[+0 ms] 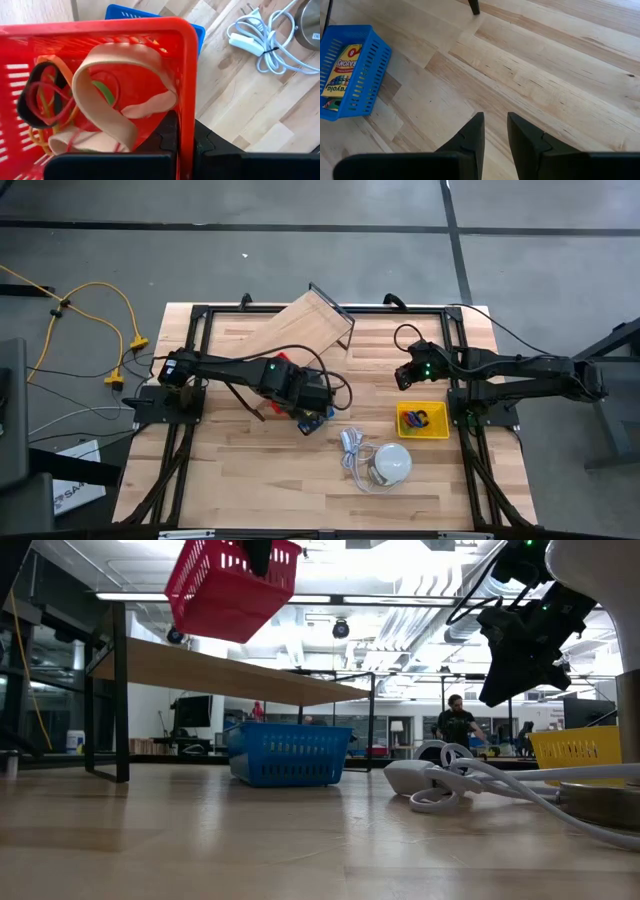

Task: Pick & Place Office Desk Supplies
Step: Put the red bin with sorted rubber bands on the shelf

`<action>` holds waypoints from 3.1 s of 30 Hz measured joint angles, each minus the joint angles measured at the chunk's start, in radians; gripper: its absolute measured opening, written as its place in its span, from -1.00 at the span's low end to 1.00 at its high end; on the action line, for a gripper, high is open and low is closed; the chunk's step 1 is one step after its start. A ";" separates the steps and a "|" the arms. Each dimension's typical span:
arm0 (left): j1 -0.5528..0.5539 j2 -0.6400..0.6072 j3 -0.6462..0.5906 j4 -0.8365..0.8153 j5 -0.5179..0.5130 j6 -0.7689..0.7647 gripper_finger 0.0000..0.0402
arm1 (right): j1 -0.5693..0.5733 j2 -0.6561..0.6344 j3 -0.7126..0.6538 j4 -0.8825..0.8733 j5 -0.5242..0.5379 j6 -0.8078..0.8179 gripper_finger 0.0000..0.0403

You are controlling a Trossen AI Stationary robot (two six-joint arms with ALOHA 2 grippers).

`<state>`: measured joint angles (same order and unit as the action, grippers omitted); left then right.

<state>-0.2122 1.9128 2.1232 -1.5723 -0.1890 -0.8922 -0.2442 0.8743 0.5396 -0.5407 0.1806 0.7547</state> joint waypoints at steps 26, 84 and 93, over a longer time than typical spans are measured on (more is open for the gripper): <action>0.106 -0.315 -0.473 0.098 -0.046 0.085 -1.00 | 0.000 0.000 0.000 0.007 0.000 0.000 -0.65; 0.143 -0.411 -0.674 0.261 0.039 0.082 -0.76 | 0.000 0.000 0.000 0.008 0.000 0.000 -0.65; 0.143 -0.411 -0.674 0.261 0.037 0.092 -0.58 | 0.000 0.000 0.000 0.007 0.000 0.000 -0.65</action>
<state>-0.0696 1.5017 1.4490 -1.3113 -0.1520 -0.7998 -0.2441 0.8745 0.5396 -0.5335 0.1806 0.7547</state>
